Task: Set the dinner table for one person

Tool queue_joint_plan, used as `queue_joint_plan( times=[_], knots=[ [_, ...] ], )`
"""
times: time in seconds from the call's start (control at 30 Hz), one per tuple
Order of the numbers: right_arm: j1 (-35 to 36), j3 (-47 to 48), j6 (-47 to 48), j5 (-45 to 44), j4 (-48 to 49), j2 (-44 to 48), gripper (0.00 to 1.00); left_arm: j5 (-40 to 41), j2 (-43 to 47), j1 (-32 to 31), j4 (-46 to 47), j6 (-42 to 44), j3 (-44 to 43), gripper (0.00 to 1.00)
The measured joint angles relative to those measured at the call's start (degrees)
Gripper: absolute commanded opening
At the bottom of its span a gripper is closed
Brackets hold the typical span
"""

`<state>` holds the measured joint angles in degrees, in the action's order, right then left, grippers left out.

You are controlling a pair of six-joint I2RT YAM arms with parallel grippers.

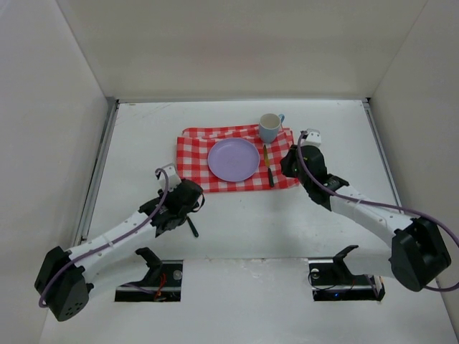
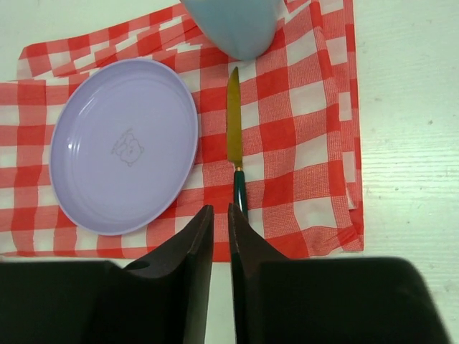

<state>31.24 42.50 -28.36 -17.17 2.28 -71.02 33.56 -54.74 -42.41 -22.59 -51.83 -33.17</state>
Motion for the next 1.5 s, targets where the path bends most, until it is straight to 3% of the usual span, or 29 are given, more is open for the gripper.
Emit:
queue_joint_plan(
  times=[0.17, 0.43, 0.77, 1.1, 1.3, 1.5],
  knots=[
    [0.68, -0.61, -0.94, -0.37, 2.86, -1.46, 0.23, 0.35, -2.80, -7.96, -12.07, -11.32, -0.07, 0.41],
    [1.09, -1.05, -1.31, -0.44, 5.11, -1.44, 0.27, 0.33, -11.56, -15.28, -16.68, -22.05, -1.07, 0.40],
    [1.20, -1.07, -1.29, -0.39, 5.68, -1.46, 0.32, 1.16, -16.37, -15.23, -15.28, -25.40, -1.05, 0.33],
    [1.46, -1.07, -1.27, 0.02, 5.68, -1.84, 0.45, 1.05, -16.63, -13.40, -12.44, -25.92, 1.20, 0.26],
    [1.46, -1.07, -1.27, 0.07, 5.70, -1.81, 0.46, 1.27, -15.08, -11.45, -10.58, -26.03, 2.71, 0.07],
    [1.46, -1.07, -1.25, 0.07, 5.70, -1.81, 0.46, 0.94, -11.56, -11.52, -12.85, -25.31, 3.21, 0.02]
  ],
)
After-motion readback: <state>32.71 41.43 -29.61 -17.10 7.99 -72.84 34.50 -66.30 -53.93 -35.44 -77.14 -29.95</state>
